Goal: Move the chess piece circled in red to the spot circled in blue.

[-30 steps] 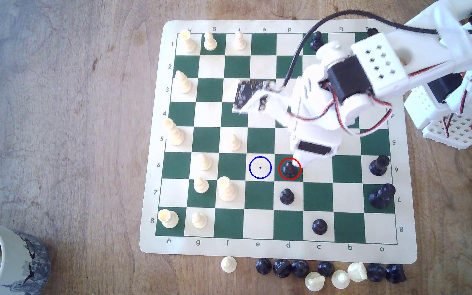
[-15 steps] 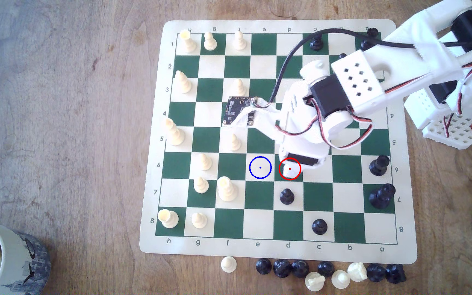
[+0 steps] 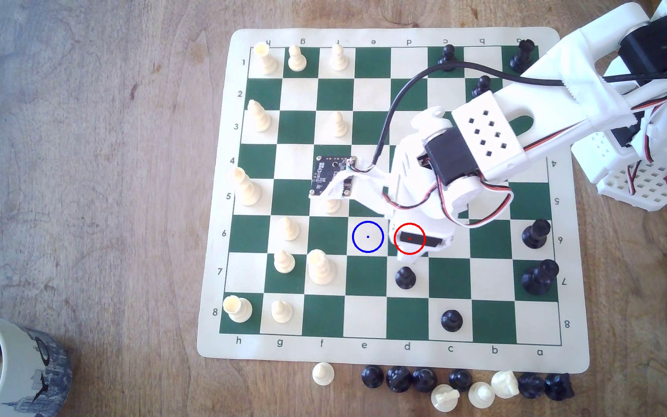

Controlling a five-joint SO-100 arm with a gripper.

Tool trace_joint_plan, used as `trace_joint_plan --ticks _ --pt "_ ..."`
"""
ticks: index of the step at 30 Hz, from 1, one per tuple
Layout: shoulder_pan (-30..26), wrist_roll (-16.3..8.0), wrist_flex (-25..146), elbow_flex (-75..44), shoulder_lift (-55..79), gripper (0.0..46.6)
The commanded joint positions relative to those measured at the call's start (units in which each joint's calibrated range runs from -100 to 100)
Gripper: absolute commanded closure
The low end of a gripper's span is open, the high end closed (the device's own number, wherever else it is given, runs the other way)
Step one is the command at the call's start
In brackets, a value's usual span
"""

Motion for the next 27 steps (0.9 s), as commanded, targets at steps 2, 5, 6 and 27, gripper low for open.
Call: trace_joint_plan --ticks 2,5,6,27 --pt "0.12 0.10 -0.48 -4.51 -0.89 34.2" --pt "0.20 0.24 -0.48 -4.51 -0.72 34.8" --pt "0.28 0.34 -0.32 -4.42 -0.72 35.1" --pt "0.35 0.49 -0.24 -3.87 -0.81 35.8"
